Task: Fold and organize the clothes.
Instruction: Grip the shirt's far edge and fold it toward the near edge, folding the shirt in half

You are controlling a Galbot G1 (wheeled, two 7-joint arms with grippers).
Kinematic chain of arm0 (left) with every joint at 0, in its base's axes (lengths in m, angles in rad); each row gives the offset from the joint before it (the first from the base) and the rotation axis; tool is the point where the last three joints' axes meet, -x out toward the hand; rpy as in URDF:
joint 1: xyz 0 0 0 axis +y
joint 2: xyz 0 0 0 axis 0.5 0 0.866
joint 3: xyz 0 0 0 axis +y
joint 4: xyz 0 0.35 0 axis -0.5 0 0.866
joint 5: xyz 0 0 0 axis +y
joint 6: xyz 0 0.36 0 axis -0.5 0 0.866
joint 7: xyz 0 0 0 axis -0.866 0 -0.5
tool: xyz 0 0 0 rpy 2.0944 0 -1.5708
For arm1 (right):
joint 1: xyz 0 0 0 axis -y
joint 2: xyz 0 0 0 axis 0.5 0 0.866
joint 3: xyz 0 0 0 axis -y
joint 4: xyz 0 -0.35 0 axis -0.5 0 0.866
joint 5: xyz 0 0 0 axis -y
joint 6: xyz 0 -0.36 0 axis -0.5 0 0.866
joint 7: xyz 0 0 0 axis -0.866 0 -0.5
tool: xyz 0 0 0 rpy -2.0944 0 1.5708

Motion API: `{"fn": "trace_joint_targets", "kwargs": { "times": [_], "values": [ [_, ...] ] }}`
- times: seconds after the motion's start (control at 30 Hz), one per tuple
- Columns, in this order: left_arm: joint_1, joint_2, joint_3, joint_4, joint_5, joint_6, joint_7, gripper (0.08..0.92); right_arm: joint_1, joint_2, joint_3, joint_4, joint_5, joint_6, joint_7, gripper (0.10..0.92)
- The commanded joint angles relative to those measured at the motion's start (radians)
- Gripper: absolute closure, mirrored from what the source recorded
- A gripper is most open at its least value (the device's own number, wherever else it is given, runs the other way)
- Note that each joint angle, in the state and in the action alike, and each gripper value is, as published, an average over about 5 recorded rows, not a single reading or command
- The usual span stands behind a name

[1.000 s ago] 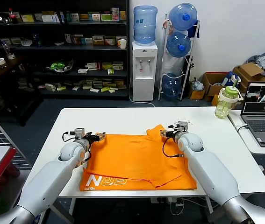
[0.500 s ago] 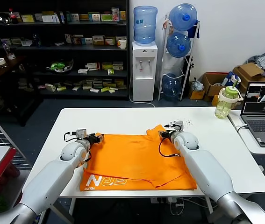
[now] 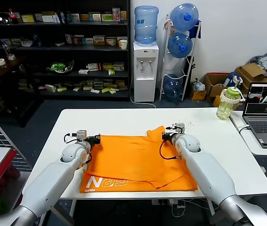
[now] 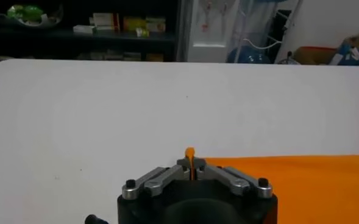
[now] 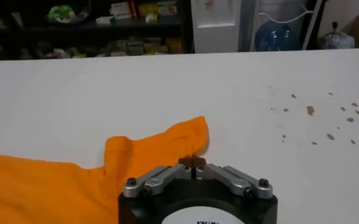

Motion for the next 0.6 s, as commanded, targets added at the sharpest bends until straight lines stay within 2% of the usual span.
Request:
{"fn": "trace_joint_targets", "kwargs": {
  "times": [0.03, 0.37, 0.6],
  "values": [
    [0.017, 0.002, -0.019, -0.033, 0.006, -0.027, -0.004, 0.899, -0.010, -0.017, 0.004, 0.052, 0.010, 0.039, -0.002, 0.901],
    [0.172, 0.086, -0.087, -0.308, 0.032, -0.041, -0.039, 0.905, -0.128, -0.134, 0.050, 0.314, 0.094, 0.038, 0.051, 0.901],
    [0.294, 0.147, -0.131, -0.456, 0.029, -0.039, -0.061, 0.905, -0.289, -0.239, 0.100, 0.520, 0.154, 0.009, 0.110, 0.901]
  ]
}}
